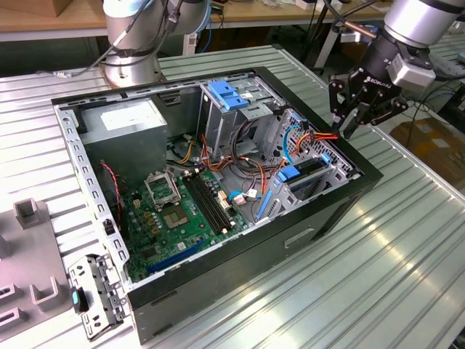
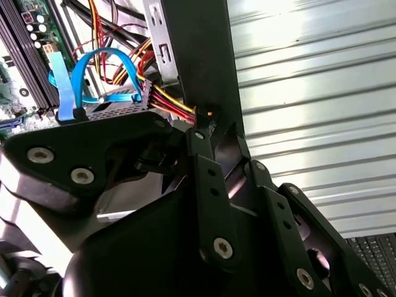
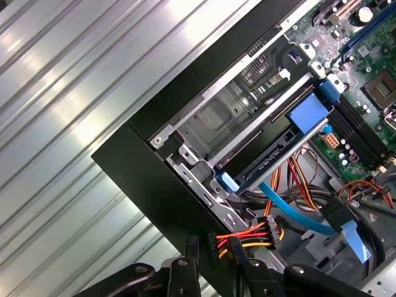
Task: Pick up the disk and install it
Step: 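Insert the first disk wire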
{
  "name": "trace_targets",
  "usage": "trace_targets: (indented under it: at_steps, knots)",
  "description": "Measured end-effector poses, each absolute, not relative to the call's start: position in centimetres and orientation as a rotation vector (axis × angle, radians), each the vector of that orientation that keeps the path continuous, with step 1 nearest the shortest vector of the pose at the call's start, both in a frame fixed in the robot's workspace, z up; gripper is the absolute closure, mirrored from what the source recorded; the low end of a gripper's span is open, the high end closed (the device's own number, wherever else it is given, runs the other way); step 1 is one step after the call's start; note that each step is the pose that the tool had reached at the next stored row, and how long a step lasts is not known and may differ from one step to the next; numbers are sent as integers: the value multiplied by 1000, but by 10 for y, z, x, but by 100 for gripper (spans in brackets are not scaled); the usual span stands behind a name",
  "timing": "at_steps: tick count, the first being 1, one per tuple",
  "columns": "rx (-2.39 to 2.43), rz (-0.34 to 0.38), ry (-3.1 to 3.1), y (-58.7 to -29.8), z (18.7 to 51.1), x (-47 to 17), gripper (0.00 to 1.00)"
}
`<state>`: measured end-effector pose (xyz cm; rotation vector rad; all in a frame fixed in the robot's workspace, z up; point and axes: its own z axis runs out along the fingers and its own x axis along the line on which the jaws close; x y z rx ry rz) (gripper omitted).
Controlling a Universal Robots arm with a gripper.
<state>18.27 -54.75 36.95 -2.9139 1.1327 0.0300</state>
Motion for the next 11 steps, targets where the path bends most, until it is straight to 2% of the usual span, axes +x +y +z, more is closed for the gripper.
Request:
trace_targets:
  at_steps: [6,7,8,9,11]
  knots:
    - [-2915,17,1122,-548,367,183,67]
    - [-2914,12,1120,-548,366,183,76]
    - [-2916,11,1117,-548,367,182,76]
    - [-2916,11,1114,-547,372,182,83]
    - [-2917,11,1114,-547,378,182,83]
